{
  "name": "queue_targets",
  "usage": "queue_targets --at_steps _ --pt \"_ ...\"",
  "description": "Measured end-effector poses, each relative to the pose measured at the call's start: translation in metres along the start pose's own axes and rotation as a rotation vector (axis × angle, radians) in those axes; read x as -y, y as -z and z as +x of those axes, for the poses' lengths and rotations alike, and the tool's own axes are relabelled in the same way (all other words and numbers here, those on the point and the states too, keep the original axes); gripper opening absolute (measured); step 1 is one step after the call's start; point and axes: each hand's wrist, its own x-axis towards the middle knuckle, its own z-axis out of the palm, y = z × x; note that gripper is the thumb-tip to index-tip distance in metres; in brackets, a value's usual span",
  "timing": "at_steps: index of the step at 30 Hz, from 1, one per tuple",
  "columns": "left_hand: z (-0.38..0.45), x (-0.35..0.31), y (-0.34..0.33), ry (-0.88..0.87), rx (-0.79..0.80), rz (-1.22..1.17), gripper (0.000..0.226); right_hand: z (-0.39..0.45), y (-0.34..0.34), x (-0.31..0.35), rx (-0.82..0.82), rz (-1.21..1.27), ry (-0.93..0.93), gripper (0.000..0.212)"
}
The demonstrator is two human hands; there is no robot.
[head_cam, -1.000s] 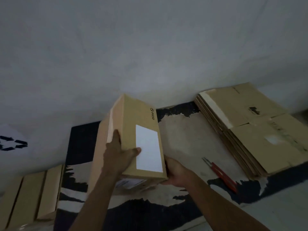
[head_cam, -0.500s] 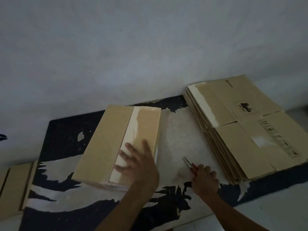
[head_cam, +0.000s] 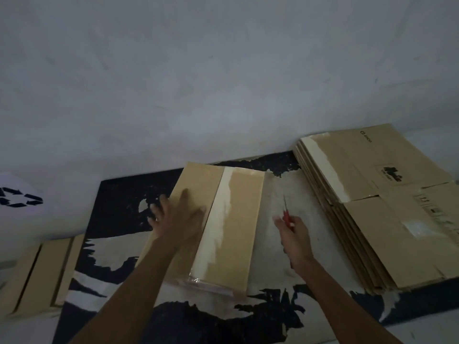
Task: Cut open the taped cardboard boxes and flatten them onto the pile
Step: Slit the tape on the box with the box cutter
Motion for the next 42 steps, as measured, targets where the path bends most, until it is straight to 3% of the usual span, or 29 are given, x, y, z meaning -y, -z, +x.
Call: queue_targets --at_steps 4,7,13,16,20,24,29,42 --pt "-0.007 0.021 0.004 -0.022 0.044 -0.027 0.073 -0.003 -0.036 0.035 0.093 -0.081 0.110 0.055" --pt "-0.028 0.038 0.008 -0.012 0.076 -0.053 0.075 -0.002 -0.056 0.044 0.139 -0.275 0.229 0.066" --pt "-0.089 0.061 0.011 -0.034 0.165 0.029 0.083 0.007 -0.074 0.071 0.194 -0.677 0.402 0.065" --pt "-0.102 0.064 0.019 -0.049 0.209 0.117 0.074 0.006 -0.088 0.087 0.236 -0.823 0.448 0.061" --pt "-0.069 0.077 0.032 -0.028 0.020 -0.025 0.033 -0.006 -0.110 0.093 0.250 -0.901 0.544 0.048" --pt "-0.012 0.090 0.034 -0.047 -0.237 -0.188 0.044 -0.024 -0.133 0.092 0.256 -0.947 0.663 0.026" --pt "0.026 0.104 0.016 -0.017 -0.108 -0.207 0.041 -0.047 -0.171 0.098 0.256 -1.078 0.667 0.024" --pt "0.029 0.109 -0.004 -0.013 -0.206 -0.183 0.046 -0.052 -0.220 0.110 0.234 -1.287 0.580 0.030"
